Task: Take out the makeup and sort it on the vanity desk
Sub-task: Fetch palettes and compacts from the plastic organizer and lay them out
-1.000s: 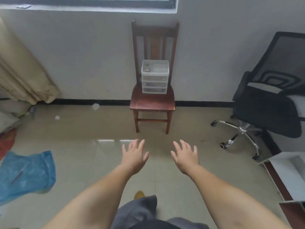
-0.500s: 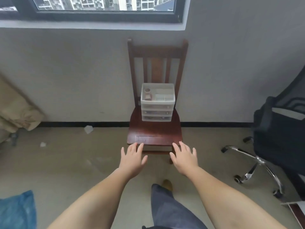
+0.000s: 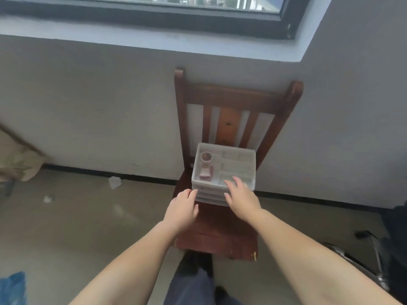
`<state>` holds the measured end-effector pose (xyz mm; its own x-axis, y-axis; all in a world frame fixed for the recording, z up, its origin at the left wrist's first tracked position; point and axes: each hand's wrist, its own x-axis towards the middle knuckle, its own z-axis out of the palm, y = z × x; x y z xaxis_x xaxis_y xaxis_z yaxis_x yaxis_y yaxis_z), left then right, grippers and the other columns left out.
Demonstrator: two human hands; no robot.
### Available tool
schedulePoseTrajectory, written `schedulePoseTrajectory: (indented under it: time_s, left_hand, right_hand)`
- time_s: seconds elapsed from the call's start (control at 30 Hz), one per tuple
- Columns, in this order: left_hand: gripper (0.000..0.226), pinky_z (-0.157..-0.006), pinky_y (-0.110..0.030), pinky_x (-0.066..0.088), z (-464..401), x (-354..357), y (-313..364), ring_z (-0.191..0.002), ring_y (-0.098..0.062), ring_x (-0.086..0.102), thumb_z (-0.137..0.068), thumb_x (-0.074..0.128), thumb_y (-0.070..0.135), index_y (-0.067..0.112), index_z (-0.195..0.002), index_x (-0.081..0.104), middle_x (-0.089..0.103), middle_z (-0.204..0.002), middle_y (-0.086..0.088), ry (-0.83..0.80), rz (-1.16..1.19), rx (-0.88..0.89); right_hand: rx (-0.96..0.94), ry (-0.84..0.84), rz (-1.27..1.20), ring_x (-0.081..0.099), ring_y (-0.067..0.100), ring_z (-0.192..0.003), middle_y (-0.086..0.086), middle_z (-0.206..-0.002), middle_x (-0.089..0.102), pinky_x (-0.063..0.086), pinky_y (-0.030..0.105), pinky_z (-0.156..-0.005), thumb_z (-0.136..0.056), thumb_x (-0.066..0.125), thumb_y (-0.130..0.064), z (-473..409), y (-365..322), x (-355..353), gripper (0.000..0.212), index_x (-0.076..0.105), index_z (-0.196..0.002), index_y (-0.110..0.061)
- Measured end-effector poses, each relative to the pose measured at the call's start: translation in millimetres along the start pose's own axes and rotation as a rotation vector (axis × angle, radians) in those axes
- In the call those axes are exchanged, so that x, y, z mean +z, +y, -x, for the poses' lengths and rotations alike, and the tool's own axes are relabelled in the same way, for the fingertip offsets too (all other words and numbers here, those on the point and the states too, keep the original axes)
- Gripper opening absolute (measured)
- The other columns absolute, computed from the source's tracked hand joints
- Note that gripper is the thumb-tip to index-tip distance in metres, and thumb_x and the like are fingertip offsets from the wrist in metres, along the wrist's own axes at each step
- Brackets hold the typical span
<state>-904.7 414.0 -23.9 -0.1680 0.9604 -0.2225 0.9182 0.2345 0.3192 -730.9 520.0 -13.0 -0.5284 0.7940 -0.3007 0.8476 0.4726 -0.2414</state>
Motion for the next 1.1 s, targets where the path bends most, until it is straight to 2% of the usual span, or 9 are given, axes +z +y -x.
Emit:
schedulePoseTrajectory:
  time_s: [0.17,0.3,0.33,0.4,0.47,0.6,0.77,0.97,1.1]
  left_hand:
    - [0.042,-0.094,-0.034,0.040,-98,5,-22,-0.115,-0.025,0.047,-0.091,0.042,0.015,0.015,-0.133,0.043,0.049,-0.126,-0.004,-0.010,0.024,0.139]
    - [0.040,-0.115,-0.036,0.018,-151,15,-41,-0.118,-0.026,0.045,-0.087,0.044,0.010,0.013,-0.127,0.048,0.049,-0.130,-0.006,-0.053,-0.158,0.332]
    - [0.038,-0.116,-0.039,0.019,-158,16,-44,-0.118,-0.025,0.048,-0.083,0.051,0.010,0.012,-0.121,0.054,0.052,-0.126,-0.008,-0.042,-0.194,0.391]
    - [0.029,-0.108,-0.046,0.033,-165,19,-51,-0.106,-0.022,0.060,-0.072,0.068,0.012,0.014,-0.101,0.065,0.063,-0.110,-0.007,0.005,-0.236,0.497]
    - [0.030,-0.103,-0.049,0.040,-169,21,-54,-0.099,-0.021,0.063,-0.065,0.075,0.016,0.017,-0.093,0.066,0.065,-0.101,-0.005,0.027,-0.257,0.552]
    - [0.041,-0.098,-0.054,0.043,-177,25,-54,-0.093,-0.023,0.064,-0.057,0.079,0.026,0.016,-0.095,0.067,0.066,-0.096,-0.007,-0.009,-0.289,0.558]
    - [0.050,-0.099,-0.057,0.041,-185,28,-46,-0.100,-0.024,0.063,-0.056,0.080,0.024,0.014,-0.103,0.065,0.065,-0.104,-0.009,-0.016,-0.306,0.519]
    - [0.049,-0.114,-0.057,0.004,-189,34,-45,-0.123,-0.026,0.044,-0.085,0.055,0.021,0.012,-0.132,0.043,0.051,-0.126,-0.008,-0.097,-0.317,0.463]
    - [0.044,-0.111,-0.037,0.022,-170,23,-36,-0.125,-0.029,0.039,-0.092,0.052,0.030,0.009,-0.130,0.044,0.043,-0.134,-0.012,-0.051,-0.089,0.384]
  right_hand:
    - [0.008,0.016,-0.144,0.043,0.029,-0.123,0.010,-0.139,0.042,0.041,0.038,-0.096,-0.095,0.046,-0.021,-110,-10,5,0.036,0.050,-0.129,-0.012]
    - [-0.049,-0.004,-0.123,0.049,0.030,-0.117,0.006,-0.134,0.046,0.041,0.034,-0.094,-0.090,0.051,-0.018,-182,-17,10,0.031,0.056,-0.120,-0.020]
    - [-0.060,-0.018,-0.100,0.049,0.030,-0.116,0.005,-0.132,0.046,0.041,0.033,-0.092,-0.091,0.051,-0.020,-194,-17,12,0.026,0.057,-0.116,-0.021]
    - [-0.079,-0.046,-0.061,0.049,0.030,-0.114,0.006,-0.130,0.048,0.040,0.034,-0.089,-0.094,0.046,-0.027,-210,-18,17,0.023,0.056,-0.114,-0.020]
    - [-0.095,-0.065,-0.026,0.046,0.029,-0.119,0.006,-0.132,0.048,0.035,0.035,-0.093,-0.094,0.045,-0.029,-219,-19,21,0.032,0.049,-0.125,-0.020]
    - [-0.146,-0.115,-0.017,0.037,0.027,-0.127,0.005,-0.140,0.041,0.030,0.036,-0.102,-0.091,0.052,-0.024,-225,-17,23,0.053,0.033,-0.140,-0.020]
    - [-0.201,-0.109,-0.034,0.036,0.029,-0.128,0.009,-0.143,0.038,0.032,0.033,-0.099,-0.092,0.049,-0.017,-219,-1,20,0.049,0.033,-0.138,-0.015]
    - [-0.236,0.032,-0.175,0.041,0.027,-0.125,0.011,-0.134,0.048,0.033,0.031,-0.099,-0.089,0.060,-0.022,-200,17,10,0.050,0.042,-0.133,-0.007]
    - [-0.147,0.096,-0.281,0.045,0.027,-0.121,0.012,-0.128,0.052,0.036,0.031,-0.099,-0.087,0.061,-0.021,-181,26,-4,0.047,0.045,-0.129,-0.006]
